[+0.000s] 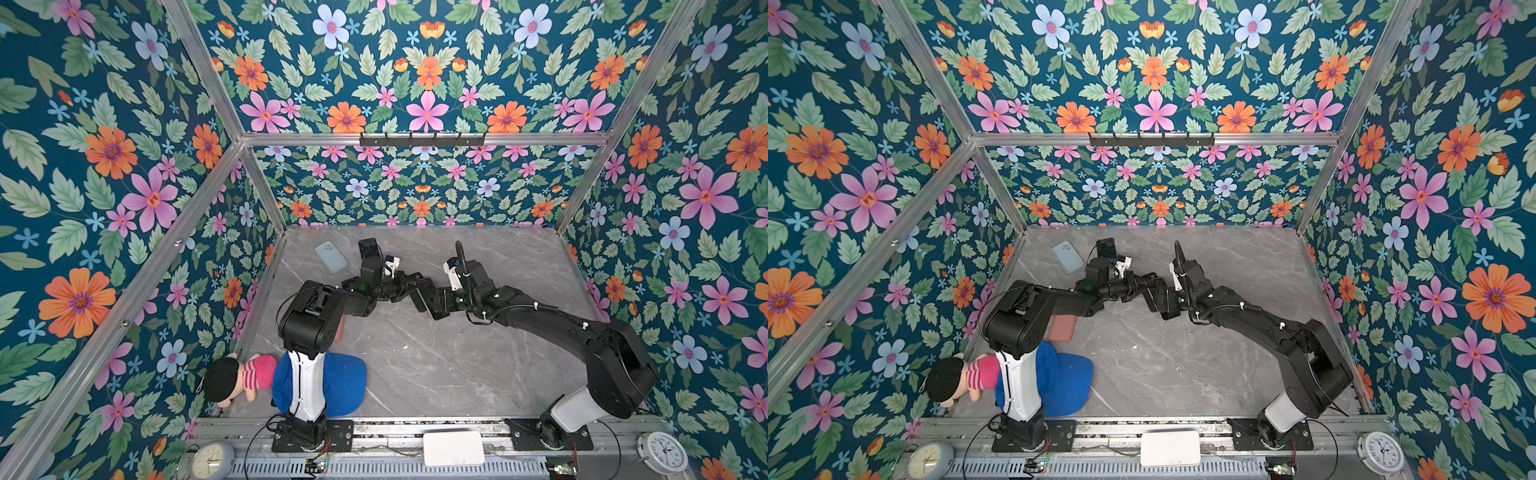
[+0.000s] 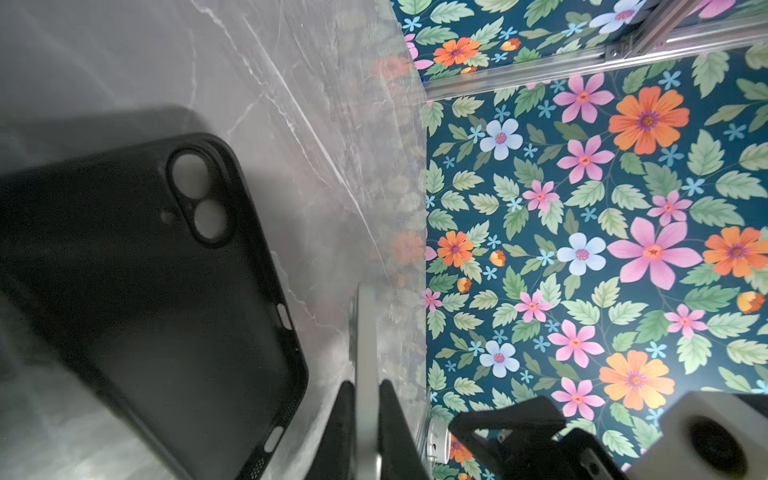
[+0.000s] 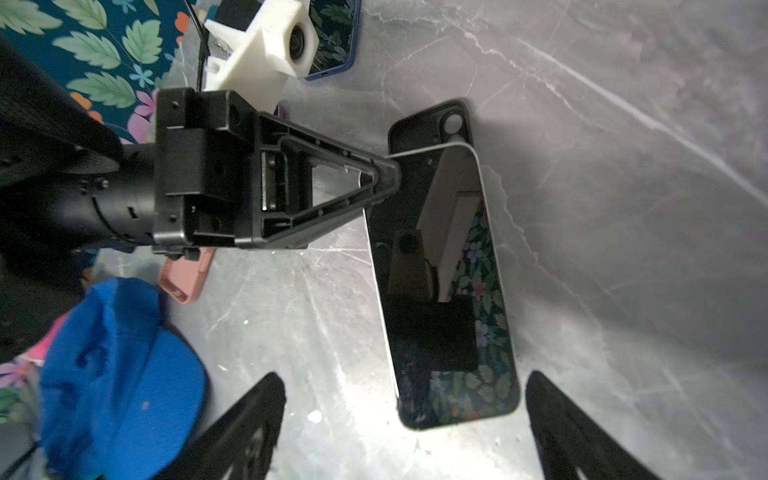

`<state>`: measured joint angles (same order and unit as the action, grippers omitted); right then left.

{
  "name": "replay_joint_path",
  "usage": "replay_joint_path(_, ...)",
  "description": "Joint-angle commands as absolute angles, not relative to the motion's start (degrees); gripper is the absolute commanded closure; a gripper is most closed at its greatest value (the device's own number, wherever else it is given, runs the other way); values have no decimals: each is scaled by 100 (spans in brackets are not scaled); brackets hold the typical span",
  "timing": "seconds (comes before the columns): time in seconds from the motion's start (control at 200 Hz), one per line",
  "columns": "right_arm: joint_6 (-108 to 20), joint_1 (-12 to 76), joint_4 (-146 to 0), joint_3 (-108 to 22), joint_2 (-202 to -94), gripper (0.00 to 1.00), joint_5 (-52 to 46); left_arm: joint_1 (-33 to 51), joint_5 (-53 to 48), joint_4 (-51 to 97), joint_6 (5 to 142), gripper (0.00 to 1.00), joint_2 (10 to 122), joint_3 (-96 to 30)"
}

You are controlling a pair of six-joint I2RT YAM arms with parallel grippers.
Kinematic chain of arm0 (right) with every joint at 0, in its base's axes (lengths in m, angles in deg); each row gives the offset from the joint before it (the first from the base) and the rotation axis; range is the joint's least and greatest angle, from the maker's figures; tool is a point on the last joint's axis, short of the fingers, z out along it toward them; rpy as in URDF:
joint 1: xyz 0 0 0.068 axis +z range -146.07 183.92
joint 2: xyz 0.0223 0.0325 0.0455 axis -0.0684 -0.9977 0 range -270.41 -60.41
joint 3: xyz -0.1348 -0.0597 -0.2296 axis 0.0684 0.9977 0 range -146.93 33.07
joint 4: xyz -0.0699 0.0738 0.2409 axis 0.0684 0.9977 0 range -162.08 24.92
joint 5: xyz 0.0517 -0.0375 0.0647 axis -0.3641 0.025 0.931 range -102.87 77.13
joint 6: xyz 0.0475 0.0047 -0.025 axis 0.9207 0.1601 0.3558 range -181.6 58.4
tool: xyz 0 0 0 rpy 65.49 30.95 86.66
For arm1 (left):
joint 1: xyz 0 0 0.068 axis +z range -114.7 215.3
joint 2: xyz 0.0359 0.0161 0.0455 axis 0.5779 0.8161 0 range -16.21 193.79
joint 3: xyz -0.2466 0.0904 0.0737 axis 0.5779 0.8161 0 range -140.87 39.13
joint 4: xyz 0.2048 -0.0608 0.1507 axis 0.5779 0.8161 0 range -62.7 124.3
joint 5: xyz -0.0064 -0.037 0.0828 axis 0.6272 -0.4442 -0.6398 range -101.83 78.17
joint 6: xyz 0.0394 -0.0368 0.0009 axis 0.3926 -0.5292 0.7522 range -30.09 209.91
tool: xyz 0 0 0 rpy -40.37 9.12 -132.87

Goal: Put the phone into the phone case

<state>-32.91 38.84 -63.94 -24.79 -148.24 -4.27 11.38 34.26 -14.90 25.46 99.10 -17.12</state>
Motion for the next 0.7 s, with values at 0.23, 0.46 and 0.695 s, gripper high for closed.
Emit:
replay_joint_path(0.23,753,3185,-10079,-801,-14567,17,1675,1234,3107,-3210,1499,95,9840,-1443)
replay_joint_path(0.46,1530,3052,-11361,-156,-14554,19,1583,1276,2933,-4073,973,97,9962,-1155)
replay_joint_path(0.695,2126,2968,-13059,100,-15242,26,1806,1313,2887,-5002,323,98,10165,-1081)
